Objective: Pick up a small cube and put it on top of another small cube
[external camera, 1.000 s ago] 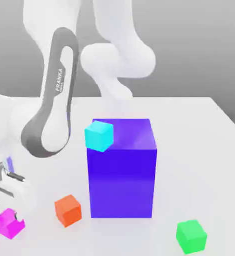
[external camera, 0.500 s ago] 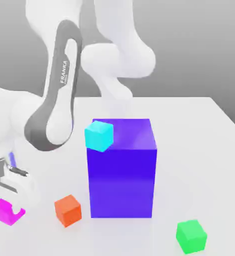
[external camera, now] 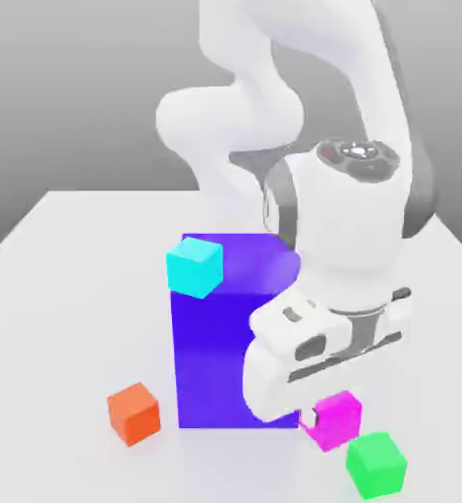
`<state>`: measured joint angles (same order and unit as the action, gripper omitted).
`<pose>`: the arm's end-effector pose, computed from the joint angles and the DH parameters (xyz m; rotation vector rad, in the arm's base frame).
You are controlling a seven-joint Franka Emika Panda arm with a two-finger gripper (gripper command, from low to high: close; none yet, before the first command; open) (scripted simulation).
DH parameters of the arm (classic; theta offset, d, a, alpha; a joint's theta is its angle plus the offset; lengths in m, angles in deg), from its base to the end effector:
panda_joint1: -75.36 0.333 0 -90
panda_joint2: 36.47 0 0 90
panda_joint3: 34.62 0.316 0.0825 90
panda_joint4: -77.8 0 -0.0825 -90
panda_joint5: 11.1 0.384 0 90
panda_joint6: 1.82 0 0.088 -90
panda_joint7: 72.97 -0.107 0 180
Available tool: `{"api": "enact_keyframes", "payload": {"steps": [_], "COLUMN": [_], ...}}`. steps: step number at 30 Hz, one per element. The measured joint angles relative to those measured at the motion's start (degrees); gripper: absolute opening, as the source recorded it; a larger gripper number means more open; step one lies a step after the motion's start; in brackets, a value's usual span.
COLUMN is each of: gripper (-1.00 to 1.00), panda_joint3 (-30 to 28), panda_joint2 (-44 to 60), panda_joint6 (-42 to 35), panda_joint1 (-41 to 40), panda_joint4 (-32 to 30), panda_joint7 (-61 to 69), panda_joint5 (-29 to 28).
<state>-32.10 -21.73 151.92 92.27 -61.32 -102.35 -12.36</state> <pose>0.4628 0.1648 0.2022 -3.1315 0.2438 0.0035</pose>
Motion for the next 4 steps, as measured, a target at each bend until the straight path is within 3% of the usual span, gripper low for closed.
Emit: {"api": "enact_keyframes", "payload": {"steps": [1, 2, 4], "gripper": [-1.0, 1.0, 1.0], "panda_joint3": [0.1, 0.1, 0.1], "panda_joint2": [2.1, 3.1, 3.1], "panda_joint6": [1.9, 2.9, 2.9], "panda_joint1": [0.5, 0.8, 0.8], "panda_joint4": [0.2, 0.3, 0.3], "panda_joint7": [-0.2, -0.3, -0.3], "panda_joint5": [-0.5, -0.7, -0.7]}}
